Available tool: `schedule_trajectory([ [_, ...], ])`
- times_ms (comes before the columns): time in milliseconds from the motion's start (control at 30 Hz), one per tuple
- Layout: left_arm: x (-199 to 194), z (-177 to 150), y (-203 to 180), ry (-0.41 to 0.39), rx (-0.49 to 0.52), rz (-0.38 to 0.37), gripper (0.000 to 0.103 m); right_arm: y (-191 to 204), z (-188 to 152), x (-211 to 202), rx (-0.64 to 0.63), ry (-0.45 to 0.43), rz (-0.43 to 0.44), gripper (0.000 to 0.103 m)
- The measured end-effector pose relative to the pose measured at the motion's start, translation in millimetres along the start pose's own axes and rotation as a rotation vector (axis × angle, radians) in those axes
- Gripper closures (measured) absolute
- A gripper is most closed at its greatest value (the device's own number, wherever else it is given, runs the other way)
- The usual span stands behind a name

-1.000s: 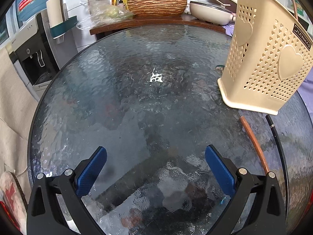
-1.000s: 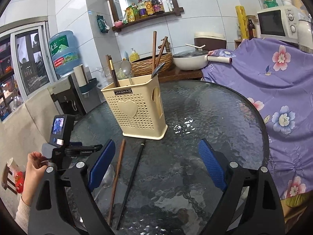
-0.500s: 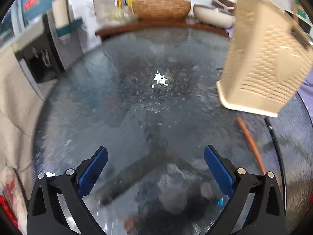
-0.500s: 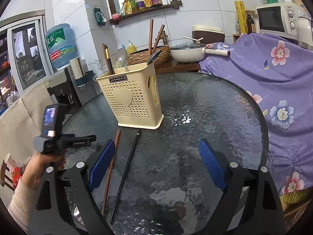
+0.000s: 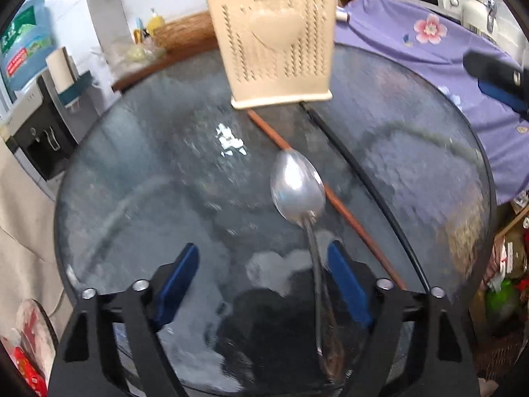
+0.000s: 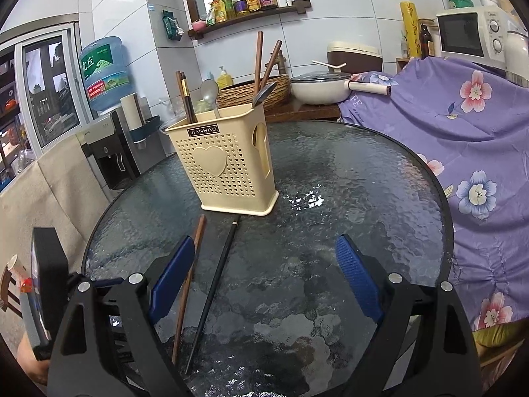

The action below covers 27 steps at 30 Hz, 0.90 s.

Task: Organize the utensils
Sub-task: 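Close the left tool on the steel spoon lying on the table, then close the right tool on the black chopstick while the left tool holds the steel spoon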

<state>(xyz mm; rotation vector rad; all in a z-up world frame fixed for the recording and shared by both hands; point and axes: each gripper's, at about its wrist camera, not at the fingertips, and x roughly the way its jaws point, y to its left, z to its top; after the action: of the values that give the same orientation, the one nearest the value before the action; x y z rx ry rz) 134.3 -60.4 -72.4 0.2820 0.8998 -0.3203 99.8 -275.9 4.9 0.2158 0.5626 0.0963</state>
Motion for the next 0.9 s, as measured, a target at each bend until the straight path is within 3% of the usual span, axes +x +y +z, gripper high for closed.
schedule_trajectory([
  [267, 10.3, 6.8, -5.1, 0.015, -0.041, -0.085, 0.029, -3.4, -1.5, 0.9, 0.020, 0.011, -0.001, 0.017],
  [500, 27.9, 30.2, -5.0, 0.026, -0.056, -0.071, 0.029, -0.1, -2.0, 6.2, 0.007, 0.028, 0.002, 0.017],
  [567, 31.3, 35.3, -4.8, 0.021, -0.055, -0.075, 0.032, -0.5, -2.0, 8.7, 0.011, 0.034, 0.001, 0.017],
  [633, 32.5, 39.5, -3.5, 0.015, -0.058, -0.073, 0.044, -1.2, -2.6, 12.4, 0.017, 0.045, -0.003, 0.017],
  [833, 33.6, 45.2, -3.8, 0.010, -0.051, -0.080, 0.065, 5.1, -1.7, 29.7, -0.014, 0.102, 0.010, 0.017],
  [900, 32.8, 44.8, -2.7, 0.006, -0.058, -0.088, 0.066, 12.2, -1.7, 44.2, -0.047, 0.145, 0.031, 0.017],
])
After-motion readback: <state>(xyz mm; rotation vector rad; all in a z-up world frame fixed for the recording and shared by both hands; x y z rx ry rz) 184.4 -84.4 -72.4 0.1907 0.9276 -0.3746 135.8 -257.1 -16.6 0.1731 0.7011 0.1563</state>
